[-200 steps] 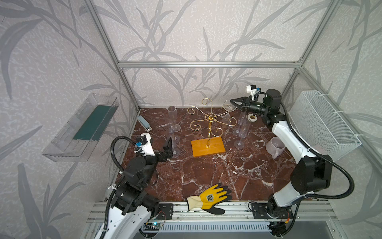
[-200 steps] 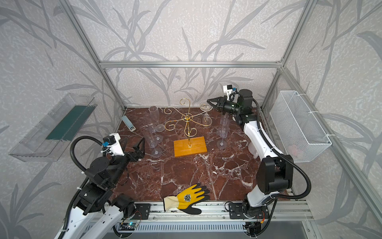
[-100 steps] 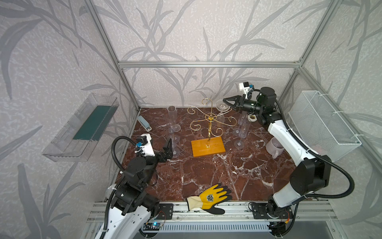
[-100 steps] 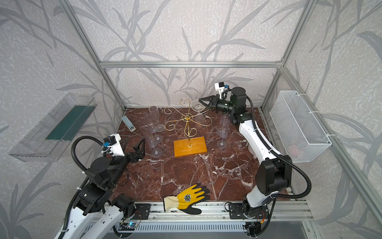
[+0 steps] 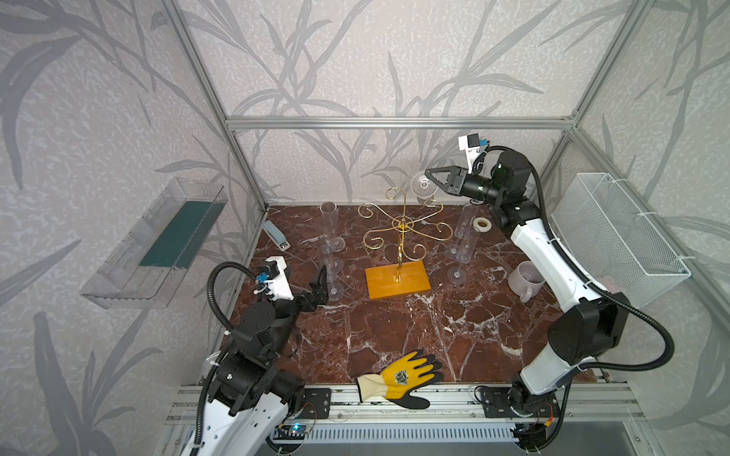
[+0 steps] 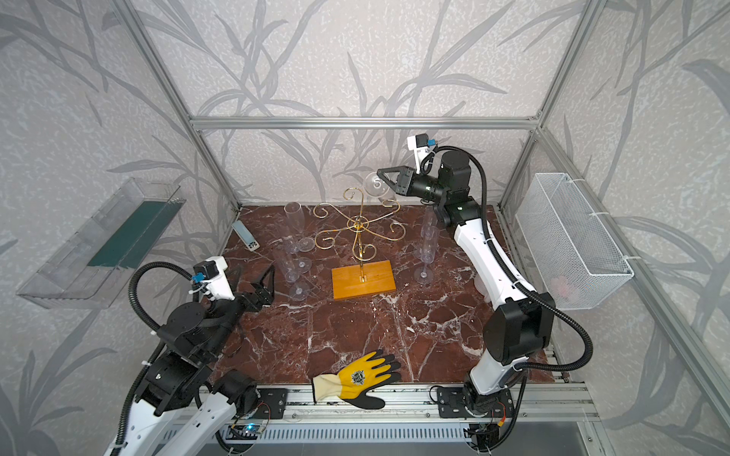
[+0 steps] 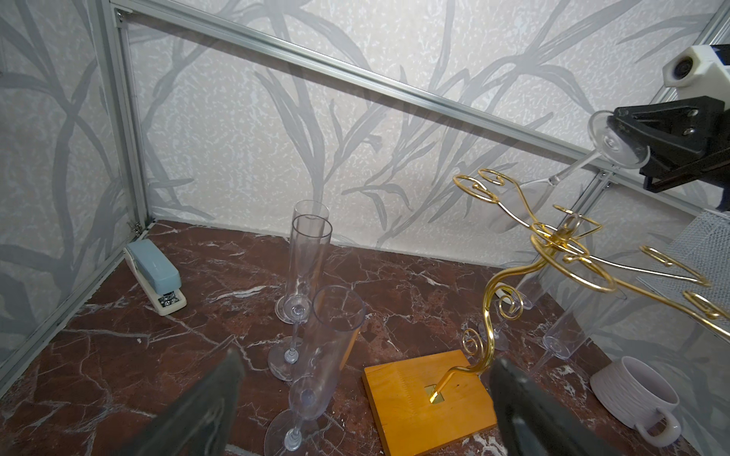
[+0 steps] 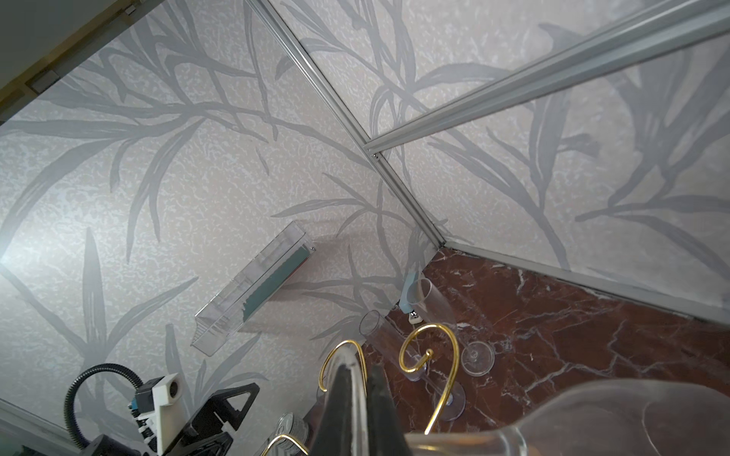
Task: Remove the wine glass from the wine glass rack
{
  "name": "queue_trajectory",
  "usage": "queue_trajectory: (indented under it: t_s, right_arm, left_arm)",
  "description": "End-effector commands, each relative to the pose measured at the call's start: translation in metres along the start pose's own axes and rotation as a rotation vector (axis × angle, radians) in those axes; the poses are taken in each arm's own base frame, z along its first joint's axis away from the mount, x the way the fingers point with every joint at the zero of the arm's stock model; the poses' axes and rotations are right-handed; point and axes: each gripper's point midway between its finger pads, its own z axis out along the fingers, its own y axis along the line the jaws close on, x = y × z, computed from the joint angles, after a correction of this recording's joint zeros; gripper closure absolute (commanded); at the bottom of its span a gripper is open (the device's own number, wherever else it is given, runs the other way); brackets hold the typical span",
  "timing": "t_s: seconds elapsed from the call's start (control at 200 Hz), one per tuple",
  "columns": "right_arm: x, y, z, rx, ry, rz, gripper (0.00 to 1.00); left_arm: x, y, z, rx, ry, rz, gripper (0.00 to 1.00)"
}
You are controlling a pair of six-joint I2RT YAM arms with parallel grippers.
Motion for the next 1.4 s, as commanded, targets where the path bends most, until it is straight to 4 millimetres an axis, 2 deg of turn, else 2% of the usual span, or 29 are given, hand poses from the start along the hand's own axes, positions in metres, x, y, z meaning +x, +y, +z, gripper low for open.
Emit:
queue_trajectory:
  t_s: [0.0,0.13,0.245,0.315,0.545,0.735,0.85,1.025,1.239,1.254,1.394]
  right_arm:
    - [-0.028,0.03,-0.01,-0.011,-0.084,-0.274,1.0]
    - [-0.03,0.058,-0.022,-0.006,-0.102,-0.493,1.0]
    - [-0.023,0.081,-0.032,-0.008,-0.116,-0.666,1.0]
    - [-0.017,0.097,-0.04,-0.004,-0.127,-0.779,1.0]
    - [0.033,0.157,-0.061,-0.081,-0.118,-1.171,1.0]
    - [0.078,0.183,-0.069,-0.094,-0.051,-1.403,1.0]
    - [0.105,0.193,-0.073,-0.088,0.019,-1.542,1.0]
    - [0.137,0.194,-0.075,-0.06,0.077,-1.687,1.0]
    - [0.165,0.196,-0.071,-0.035,0.104,-1.801,1.0]
    - [0.171,0.203,-0.07,-0.056,0.099,-1.807,1.0]
    - [0.178,0.207,-0.066,-0.042,0.085,-1.854,1.0]
  left_arm:
    - [-0.022,-0.012,-0.008,0.053,-0.034,-0.032,0.01]
    - [-0.034,-0.029,-0.009,0.126,-0.036,-0.043,0.01]
    - [-0.05,-0.048,-0.013,0.218,-0.053,-0.068,0.02]
    - [-0.055,-0.062,-0.007,0.277,-0.04,-0.084,0.03]
    - [-0.087,-0.111,-0.006,0.509,-0.043,-0.133,0.03]
    - [-0.106,-0.156,-0.002,0.742,-0.014,-0.185,0.04]
    - [-0.105,-0.175,0.005,0.837,0.044,-0.2,0.08]
    - [-0.1,-0.199,0.005,0.974,0.123,-0.226,0.1]
    - [-0.07,-0.216,0.01,1.024,0.261,-0.221,0.12]
    - [-0.067,-0.217,0.011,1.023,0.278,-0.221,0.13]
    - [-0.05,-0.231,0.007,1.085,0.389,-0.223,0.16]
